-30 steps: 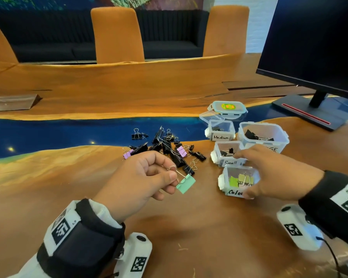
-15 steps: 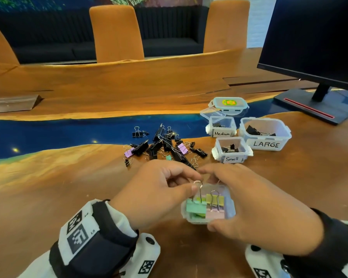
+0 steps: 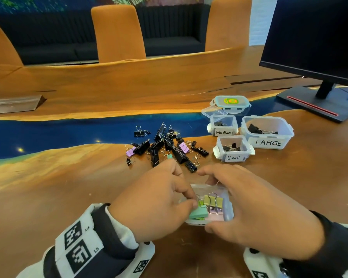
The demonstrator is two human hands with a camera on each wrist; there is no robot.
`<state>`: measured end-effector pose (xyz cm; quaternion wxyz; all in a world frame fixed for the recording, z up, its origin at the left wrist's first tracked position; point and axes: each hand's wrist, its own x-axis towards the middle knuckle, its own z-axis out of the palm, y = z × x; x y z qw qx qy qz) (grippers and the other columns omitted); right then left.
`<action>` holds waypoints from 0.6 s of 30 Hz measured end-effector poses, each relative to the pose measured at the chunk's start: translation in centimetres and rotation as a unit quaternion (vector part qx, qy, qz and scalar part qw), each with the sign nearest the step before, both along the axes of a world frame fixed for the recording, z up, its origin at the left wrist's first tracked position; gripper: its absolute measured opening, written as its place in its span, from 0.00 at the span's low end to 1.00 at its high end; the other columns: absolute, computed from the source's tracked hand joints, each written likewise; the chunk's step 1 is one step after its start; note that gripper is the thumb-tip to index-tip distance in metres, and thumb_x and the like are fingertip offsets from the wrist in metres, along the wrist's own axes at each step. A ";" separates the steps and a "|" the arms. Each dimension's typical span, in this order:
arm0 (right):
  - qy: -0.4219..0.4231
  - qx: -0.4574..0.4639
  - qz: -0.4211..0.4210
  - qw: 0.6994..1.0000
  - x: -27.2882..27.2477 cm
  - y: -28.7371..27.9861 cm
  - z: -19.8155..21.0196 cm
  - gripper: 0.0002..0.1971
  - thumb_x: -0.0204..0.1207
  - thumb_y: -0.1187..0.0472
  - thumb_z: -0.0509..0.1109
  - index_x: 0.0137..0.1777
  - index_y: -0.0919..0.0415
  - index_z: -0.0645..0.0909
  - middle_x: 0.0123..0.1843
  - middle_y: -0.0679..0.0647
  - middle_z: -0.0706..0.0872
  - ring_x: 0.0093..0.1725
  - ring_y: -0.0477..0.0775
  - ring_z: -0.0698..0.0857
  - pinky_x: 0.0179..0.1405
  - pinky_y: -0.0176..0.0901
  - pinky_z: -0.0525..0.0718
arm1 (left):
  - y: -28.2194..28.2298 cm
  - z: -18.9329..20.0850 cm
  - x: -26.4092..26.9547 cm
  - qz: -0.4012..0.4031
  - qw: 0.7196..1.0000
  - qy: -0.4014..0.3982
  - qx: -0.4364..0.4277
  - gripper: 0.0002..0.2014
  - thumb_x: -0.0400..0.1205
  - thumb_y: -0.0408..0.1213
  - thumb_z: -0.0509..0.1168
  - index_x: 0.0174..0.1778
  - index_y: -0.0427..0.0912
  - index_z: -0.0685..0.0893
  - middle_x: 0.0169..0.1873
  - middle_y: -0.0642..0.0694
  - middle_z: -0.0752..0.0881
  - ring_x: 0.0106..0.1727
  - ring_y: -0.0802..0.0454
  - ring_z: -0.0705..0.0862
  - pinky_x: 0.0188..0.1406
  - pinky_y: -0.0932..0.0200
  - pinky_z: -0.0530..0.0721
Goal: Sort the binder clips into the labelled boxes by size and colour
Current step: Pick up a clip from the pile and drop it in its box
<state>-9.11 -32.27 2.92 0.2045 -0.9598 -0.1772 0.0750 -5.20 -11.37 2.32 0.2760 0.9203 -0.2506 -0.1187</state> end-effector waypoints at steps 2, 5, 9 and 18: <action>0.003 -0.001 -0.001 1.000 0.0 -0.1 0.0 0.46 0.62 0.34 0.79 0.77 0.29 0.56 0.64 0.27 0.71 0.66 0.32 0.69 0.66 0.35 0.77 | -0.1 0.0 -0.1 -0.013 1.000 0.014 0.019 0.08 0.78 0.59 0.71 0.48 0.64 0.90 0.49 0.64 0.69 0.54 0.66 0.73 0.55 0.60 0.79; 0.011 -0.004 -0.006 1.000 0.4 -0.6 0.1 0.45 0.63 0.35 0.80 0.76 0.28 0.58 0.64 0.26 0.71 0.66 0.30 0.70 0.66 0.30 0.75 | -0.1 0.0 -0.1 -0.013 1.000 0.009 0.001 0.12 0.79 0.59 0.70 0.57 0.67 0.88 0.50 0.65 0.68 0.55 0.67 0.72 0.55 0.65 0.76; 0.041 -0.015 -0.040 0.998 2.0 -3.2 -0.3 0.40 0.62 0.40 0.83 0.72 0.28 0.65 0.63 0.24 0.74 0.62 0.26 0.74 0.58 0.24 0.76 | 0.9 0.4 0.8 0.027 0.999 -0.007 -0.045 0.11 0.79 0.56 0.71 0.57 0.68 0.87 0.50 0.66 0.73 0.52 0.66 0.74 0.46 0.72 0.72; 0.068 -0.033 -0.144 0.987 5.7 -8.9 -1.5 0.37 0.63 0.48 0.86 0.69 0.31 0.72 0.67 0.29 0.80 0.61 0.33 0.78 0.62 0.31 0.74 | 7.5 2.4 6.5 0.106 0.980 -0.042 0.160 0.07 0.79 0.53 0.74 0.51 0.65 0.86 0.45 0.62 0.84 0.43 0.64 0.83 0.41 0.65 0.77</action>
